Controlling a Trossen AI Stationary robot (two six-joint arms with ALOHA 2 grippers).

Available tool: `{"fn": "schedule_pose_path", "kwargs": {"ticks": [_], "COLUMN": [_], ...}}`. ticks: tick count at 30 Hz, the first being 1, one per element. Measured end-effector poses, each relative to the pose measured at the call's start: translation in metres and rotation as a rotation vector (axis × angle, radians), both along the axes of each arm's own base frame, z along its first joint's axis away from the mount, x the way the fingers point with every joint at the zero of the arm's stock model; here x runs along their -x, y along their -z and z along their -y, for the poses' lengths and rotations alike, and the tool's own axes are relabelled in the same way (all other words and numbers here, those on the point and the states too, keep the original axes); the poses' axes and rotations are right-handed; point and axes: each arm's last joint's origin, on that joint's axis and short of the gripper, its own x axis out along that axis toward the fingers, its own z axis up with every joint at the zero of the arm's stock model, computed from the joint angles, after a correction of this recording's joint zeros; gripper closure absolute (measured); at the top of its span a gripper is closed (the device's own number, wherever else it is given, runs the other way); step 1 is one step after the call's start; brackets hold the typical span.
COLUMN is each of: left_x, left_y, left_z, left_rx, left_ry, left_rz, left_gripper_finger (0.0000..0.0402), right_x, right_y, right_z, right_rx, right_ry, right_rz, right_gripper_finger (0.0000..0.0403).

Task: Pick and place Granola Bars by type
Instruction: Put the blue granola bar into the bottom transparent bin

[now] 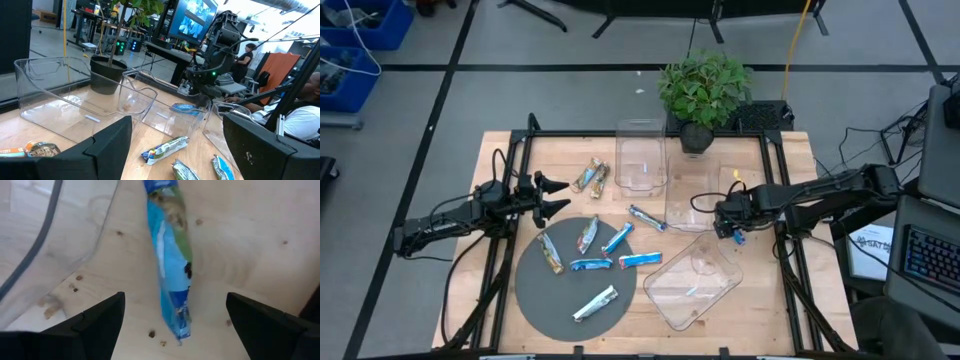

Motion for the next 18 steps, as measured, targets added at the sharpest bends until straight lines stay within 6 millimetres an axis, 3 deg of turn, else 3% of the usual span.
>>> {"fn": "schedule_pose_path", "kwargs": {"ticks": [8, 18], "left_x": [0.0, 0.0], "left_y": [0.0, 0.0], "left_z": [0.0, 0.0], "left_rx": [0.0, 0.0], "left_ry": [0.0, 0.0], "left_rz": [0.0, 0.0], "left_gripper_finger": [0.0091, 0.0091], "right_x": [0.016, 0.013], "right_y": [-0.007, -0.008], "right_z": [0.001, 0.001], "right_rx": [0.011, 0.007], "right_ry": [0.008, 0.01], "right_rz": [-0.06, -0.021], "right_gripper_finger": [0.0064, 0.0064]}}
